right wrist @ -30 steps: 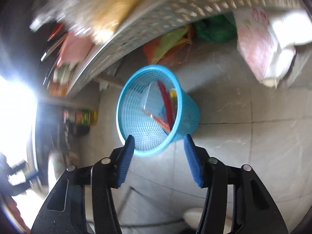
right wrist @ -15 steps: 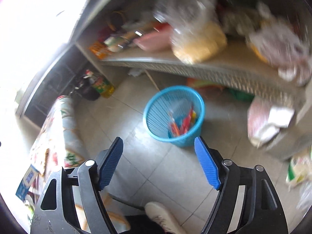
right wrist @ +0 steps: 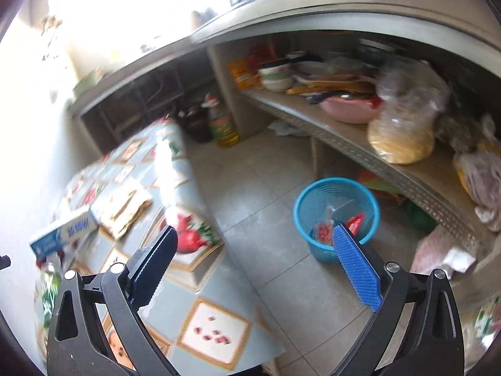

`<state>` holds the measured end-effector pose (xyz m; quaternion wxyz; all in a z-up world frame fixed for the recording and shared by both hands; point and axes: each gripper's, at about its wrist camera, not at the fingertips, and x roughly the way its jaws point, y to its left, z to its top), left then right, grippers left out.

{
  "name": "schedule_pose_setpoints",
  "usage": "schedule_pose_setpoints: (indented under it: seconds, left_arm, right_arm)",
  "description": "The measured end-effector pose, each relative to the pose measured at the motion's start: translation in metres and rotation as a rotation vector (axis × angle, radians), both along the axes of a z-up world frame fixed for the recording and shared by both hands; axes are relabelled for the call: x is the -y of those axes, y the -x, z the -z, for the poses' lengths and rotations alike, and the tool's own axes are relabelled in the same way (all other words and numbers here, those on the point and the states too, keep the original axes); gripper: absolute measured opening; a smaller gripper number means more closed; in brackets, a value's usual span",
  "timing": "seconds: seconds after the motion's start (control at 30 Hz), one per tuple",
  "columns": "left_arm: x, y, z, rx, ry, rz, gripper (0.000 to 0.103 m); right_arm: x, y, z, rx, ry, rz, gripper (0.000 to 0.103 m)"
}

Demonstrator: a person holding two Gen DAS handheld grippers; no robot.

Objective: Collect trash
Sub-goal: 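Move both open tools back to the table toward the tan paper napkins, then close the right tool on the tan paper napkins and lift them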

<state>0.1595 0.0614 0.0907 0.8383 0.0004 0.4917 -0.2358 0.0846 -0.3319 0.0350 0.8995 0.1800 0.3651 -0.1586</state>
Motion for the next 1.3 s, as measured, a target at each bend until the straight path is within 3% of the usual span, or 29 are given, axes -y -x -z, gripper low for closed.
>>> schedule_pose_setpoints:
  seconds: [0.3, 0.47, 0.6, 0.77, 0.97, 1.07, 1.13, 1.3]
  left_arm:
    - [-0.019, -0.002, 0.067, -0.148, 0.024, -0.146, 0.094]
    - [-0.031, -0.018, 0.091, -0.193, 0.066, -0.23, 0.094]
    - [-0.035, -0.027, 0.099, -0.206, 0.089, -0.259, 0.094]
    - [-0.042, -0.023, 0.098, -0.188, 0.09, -0.256, 0.094]
    - [-0.053, -0.011, 0.088, -0.12, 0.072, -0.226, 0.094]
    - [-0.056, -0.006, 0.079, -0.086, 0.084, -0.202, 0.094]
    - [-0.058, -0.005, 0.071, -0.056, 0.098, -0.189, 0.094]
    - [-0.068, -0.014, 0.046, 0.014, 0.206, -0.157, 0.094]
  right_arm:
    - [-0.062, -0.041, 0.005, -0.107, 0.15, -0.109, 0.095]
    - [-0.092, -0.067, -0.001, -0.095, 0.231, -0.222, 0.095]
    - [-0.106, -0.107, 0.003, -0.1, 0.186, -0.33, 0.095]
    - [-0.126, -0.173, 0.022, -0.159, 0.096, -0.478, 0.095]
    - [-0.165, -0.237, 0.051, -0.229, 0.205, -0.679, 0.095]
    - [-0.168, -0.258, 0.061, -0.268, 0.231, -0.692, 0.095]
    - [-0.17, -0.271, 0.071, -0.303, 0.191, -0.722, 0.095]
    - [-0.178, -0.279, 0.091, -0.362, 0.141, -0.736, 0.095]
